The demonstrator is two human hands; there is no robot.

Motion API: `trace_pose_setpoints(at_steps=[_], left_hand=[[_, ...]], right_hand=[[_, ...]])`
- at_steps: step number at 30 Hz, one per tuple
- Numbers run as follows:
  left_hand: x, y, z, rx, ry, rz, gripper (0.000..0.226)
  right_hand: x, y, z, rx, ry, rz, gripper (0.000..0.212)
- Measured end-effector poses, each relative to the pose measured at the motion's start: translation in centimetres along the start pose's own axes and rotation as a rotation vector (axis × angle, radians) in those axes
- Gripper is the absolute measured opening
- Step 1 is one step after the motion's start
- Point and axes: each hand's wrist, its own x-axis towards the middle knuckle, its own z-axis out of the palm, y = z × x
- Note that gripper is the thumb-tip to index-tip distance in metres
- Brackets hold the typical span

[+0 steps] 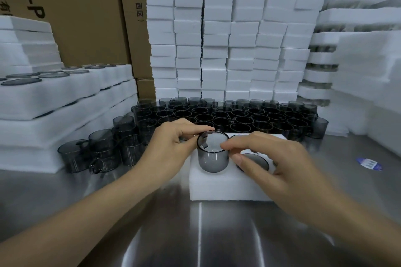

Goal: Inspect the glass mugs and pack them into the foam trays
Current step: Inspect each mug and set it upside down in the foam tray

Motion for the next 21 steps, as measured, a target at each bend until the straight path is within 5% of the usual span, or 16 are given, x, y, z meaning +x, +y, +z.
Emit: trace_pose_setpoints(at_steps=[21], left_hand=[[-0.1,0.6,-0.4,0.118,-0.161,-0.035,0.031]], right_hand=[[-0.4,-1.2,-0.3,0.062,-0.049,0.027,0.020]])
